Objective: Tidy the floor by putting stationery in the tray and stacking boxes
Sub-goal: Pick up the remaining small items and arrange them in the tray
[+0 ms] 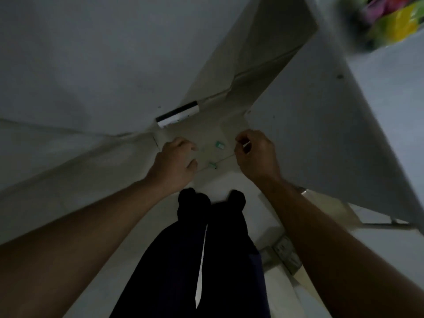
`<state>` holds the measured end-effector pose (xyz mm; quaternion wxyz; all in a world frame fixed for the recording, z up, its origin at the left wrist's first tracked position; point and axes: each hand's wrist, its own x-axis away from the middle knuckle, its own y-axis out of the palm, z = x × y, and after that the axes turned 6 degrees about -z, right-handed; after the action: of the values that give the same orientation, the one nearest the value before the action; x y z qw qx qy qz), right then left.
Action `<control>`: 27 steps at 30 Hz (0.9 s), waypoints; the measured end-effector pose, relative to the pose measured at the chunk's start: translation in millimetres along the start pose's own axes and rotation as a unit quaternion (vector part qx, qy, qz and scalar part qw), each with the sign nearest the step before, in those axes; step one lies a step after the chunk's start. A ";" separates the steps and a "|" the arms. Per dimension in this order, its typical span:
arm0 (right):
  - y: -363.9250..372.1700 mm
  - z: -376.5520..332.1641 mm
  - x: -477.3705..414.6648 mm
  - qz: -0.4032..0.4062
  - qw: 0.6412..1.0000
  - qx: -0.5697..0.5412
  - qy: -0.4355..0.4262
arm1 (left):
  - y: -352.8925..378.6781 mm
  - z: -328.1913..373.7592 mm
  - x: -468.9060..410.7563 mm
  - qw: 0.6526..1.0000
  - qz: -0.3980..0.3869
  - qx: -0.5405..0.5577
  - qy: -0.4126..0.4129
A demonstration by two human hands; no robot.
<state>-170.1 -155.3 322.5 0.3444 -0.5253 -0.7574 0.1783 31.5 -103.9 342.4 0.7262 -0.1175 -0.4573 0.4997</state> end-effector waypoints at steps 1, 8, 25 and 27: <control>17.2 17.8 -6.0 -0.009 1.000 0.002 0.009 | 15.5 -13.6 -9.0 1.000 -0.002 0.005 -0.008; 111.1 143.9 -42.8 -0.023 0.999 0.028 0.021 | 126.9 -92.2 -80.0 0.998 0.002 0.046 -0.039; 286.6 318.9 -181.1 -0.282 0.923 0.261 0.031 | 372.7 -208.6 -243.4 0.985 -0.092 -0.003 -0.148; 296.8 331.8 -197.6 -0.300 0.899 0.319 -0.001 | 385.5 -213.4 -258.0 0.983 -0.088 -0.012 -0.158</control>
<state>-164.0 -192.1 -163.1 0.5299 -0.1352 -0.7821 0.2987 -61.2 -75.4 -158.9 0.6844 -0.0050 -0.5812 0.4403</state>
